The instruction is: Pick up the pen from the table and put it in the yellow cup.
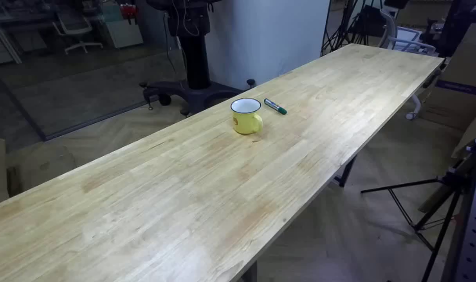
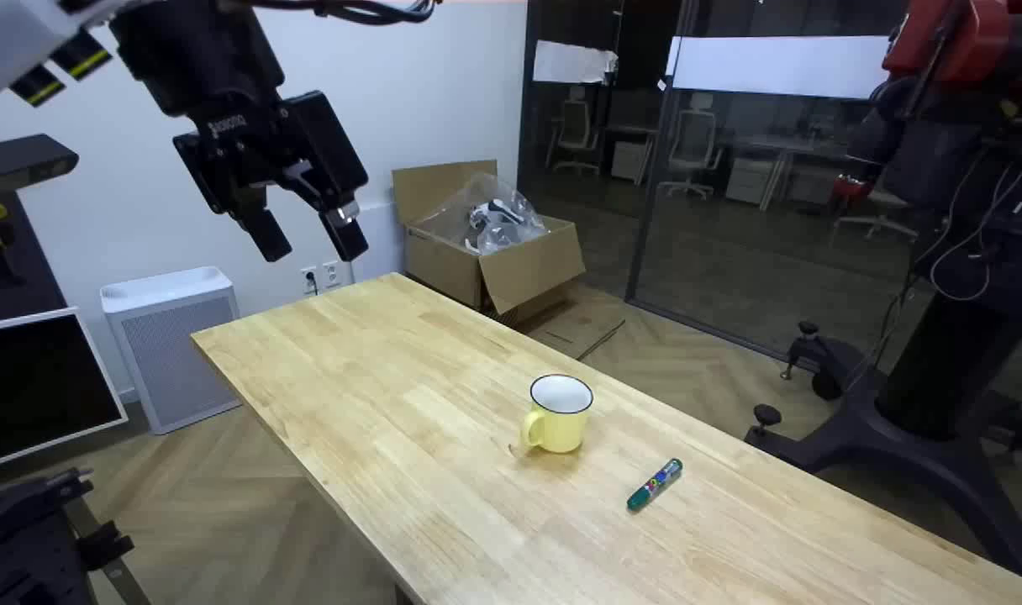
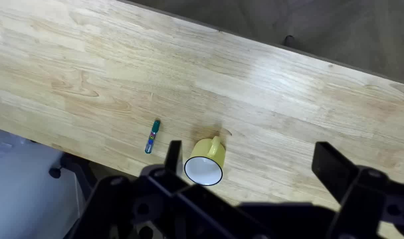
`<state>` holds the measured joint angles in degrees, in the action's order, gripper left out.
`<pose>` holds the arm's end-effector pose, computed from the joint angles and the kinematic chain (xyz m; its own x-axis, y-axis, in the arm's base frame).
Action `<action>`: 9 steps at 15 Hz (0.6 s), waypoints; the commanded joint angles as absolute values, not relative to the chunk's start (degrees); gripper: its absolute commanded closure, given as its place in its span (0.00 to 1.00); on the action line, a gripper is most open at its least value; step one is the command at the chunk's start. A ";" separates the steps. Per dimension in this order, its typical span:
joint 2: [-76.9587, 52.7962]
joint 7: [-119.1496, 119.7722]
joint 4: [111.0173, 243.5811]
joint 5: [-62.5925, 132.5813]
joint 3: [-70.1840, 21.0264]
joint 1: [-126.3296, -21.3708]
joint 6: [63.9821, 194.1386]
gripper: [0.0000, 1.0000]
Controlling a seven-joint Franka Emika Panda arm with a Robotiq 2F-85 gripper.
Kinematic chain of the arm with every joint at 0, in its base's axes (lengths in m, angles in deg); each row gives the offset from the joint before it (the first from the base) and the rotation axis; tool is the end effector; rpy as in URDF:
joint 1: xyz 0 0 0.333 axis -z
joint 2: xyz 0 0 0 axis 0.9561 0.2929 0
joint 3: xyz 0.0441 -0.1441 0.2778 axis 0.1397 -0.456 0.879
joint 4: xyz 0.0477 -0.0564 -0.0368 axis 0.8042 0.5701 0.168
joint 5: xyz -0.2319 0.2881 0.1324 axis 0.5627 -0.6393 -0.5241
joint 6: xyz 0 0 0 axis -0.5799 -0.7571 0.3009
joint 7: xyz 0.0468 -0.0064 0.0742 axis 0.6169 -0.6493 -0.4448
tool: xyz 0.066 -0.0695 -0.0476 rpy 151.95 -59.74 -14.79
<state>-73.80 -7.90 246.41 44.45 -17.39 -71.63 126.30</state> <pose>0.3279 0.0050 0.4385 0.9452 0.2293 0.2325 0.1709 -0.9540 0.2462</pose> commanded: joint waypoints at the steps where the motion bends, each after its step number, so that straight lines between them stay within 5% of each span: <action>1: -73.75 -7.71 246.33 44.67 -17.63 -71.90 126.04 0.00; 9: -73.39 -7.71 246.33 44.67 -17.64 -71.91 126.03 0.00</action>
